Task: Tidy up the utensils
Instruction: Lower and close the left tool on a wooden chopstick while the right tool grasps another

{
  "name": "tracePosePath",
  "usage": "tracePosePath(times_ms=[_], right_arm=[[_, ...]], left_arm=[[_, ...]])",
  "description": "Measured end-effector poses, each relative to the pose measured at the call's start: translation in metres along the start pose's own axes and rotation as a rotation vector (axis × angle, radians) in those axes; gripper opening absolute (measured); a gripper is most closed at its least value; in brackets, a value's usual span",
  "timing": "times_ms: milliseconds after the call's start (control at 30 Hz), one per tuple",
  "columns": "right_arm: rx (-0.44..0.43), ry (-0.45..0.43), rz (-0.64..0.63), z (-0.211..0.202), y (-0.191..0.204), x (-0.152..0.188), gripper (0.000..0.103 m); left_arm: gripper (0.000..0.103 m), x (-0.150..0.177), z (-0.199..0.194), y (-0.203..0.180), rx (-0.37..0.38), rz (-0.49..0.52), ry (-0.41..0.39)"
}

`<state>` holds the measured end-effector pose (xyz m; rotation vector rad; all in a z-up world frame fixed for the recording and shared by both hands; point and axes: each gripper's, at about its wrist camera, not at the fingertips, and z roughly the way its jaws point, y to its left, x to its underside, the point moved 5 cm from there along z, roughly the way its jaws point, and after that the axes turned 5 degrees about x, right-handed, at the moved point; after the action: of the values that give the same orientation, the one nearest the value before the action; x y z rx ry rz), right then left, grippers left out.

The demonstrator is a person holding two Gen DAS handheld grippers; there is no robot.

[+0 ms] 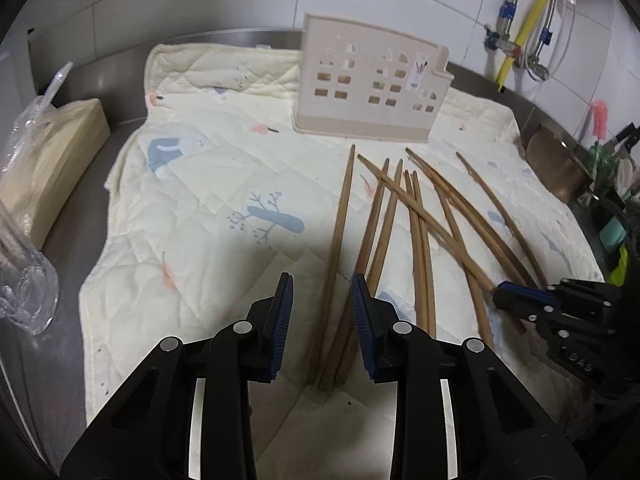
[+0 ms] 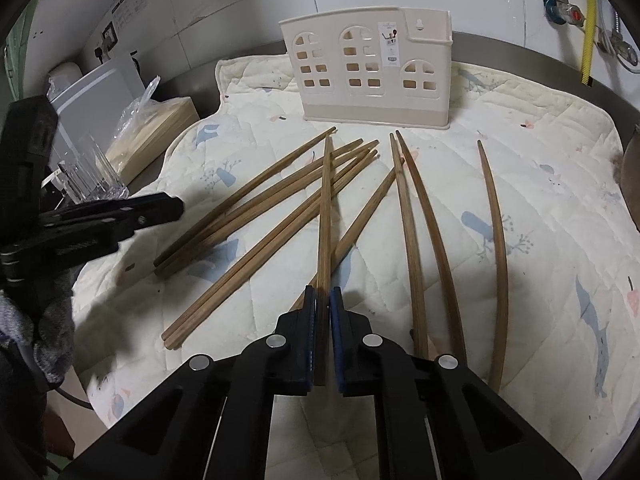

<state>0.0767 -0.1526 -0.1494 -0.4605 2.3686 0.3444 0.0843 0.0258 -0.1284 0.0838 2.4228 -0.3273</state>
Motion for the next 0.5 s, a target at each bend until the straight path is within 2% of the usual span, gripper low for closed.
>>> tracePosePath(times_ms=[200, 500], right_arm=[[0.001, -0.035, 0.005, -0.011, -0.002, -0.005, 0.007], [0.003, -0.105, 0.008, -0.032, -0.006, -0.019, 0.007]], left_arm=[[0.017, -0.001, 0.021, 0.001, 0.001, -0.002, 0.047], [0.014, 0.001, 0.031, 0.000, -0.001, 0.004, 0.071]])
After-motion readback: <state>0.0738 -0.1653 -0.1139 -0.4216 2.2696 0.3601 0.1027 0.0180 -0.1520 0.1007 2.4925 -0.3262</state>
